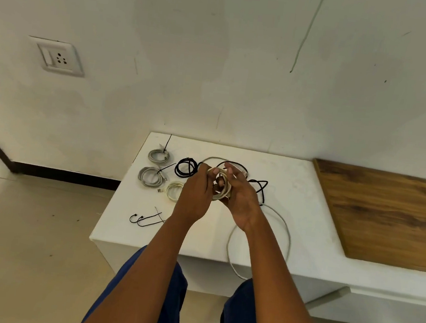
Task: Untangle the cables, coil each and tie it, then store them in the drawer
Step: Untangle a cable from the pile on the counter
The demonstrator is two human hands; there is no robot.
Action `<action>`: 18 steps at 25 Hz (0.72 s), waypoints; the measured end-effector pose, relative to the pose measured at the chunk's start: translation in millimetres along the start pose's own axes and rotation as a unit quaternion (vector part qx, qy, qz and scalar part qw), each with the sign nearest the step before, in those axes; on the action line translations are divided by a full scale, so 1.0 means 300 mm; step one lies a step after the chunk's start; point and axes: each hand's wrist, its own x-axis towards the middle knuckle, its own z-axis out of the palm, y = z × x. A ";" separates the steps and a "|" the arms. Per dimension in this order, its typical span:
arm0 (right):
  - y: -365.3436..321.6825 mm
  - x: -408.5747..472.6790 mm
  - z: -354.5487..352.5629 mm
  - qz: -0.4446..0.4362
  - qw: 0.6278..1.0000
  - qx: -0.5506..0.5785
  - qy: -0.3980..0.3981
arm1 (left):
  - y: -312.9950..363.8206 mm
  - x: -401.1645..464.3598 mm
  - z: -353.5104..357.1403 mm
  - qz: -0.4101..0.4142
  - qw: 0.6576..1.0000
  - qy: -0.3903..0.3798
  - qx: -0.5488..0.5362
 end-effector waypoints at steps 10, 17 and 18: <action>0.060 0.004 0.035 0.066 0.997 -0.011 0.039 | -0.068 -0.025 -0.136 -0.197 0.957 -0.152 -0.146; 0.071 0.013 0.026 0.056 0.993 -0.054 0.086 | -0.276 -0.059 -0.299 -0.283 0.937 -0.112 0.174; 0.073 0.016 0.028 0.058 0.993 -0.059 0.087 | -0.277 -0.068 -0.298 -0.270 0.935 -0.162 0.160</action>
